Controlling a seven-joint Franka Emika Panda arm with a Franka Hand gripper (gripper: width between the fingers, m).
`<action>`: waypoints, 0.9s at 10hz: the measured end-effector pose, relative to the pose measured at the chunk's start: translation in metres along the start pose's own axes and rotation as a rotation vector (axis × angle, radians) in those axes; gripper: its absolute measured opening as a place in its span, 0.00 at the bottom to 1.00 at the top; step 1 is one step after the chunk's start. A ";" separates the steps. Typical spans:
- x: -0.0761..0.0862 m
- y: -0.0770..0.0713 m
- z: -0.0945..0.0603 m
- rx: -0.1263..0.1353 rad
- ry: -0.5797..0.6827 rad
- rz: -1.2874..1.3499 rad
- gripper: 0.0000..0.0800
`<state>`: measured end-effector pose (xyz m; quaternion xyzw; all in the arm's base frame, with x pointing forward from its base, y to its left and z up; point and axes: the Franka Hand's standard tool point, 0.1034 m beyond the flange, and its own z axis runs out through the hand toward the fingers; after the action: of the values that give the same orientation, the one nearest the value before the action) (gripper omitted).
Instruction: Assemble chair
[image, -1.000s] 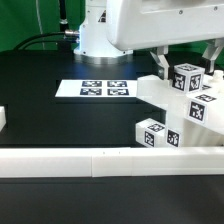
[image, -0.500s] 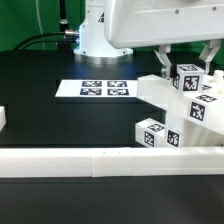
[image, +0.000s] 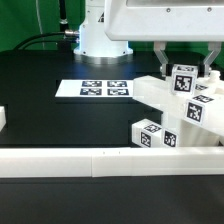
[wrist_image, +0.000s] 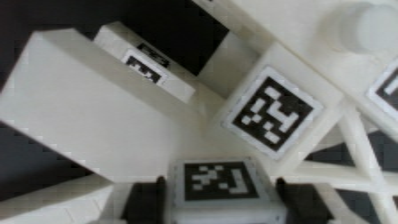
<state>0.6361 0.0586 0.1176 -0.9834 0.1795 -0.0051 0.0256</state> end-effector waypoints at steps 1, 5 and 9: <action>0.000 -0.001 0.000 0.004 -0.002 0.081 0.36; -0.001 0.001 0.001 0.037 0.023 0.449 0.36; -0.004 -0.001 0.001 0.073 0.024 0.879 0.36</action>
Offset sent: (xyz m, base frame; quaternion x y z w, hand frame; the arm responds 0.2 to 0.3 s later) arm -0.0054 -0.0178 -0.0115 0.0269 0.0155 0.2345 0.9716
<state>0.6325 0.0615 0.1169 -0.8118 0.5809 -0.0114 0.0580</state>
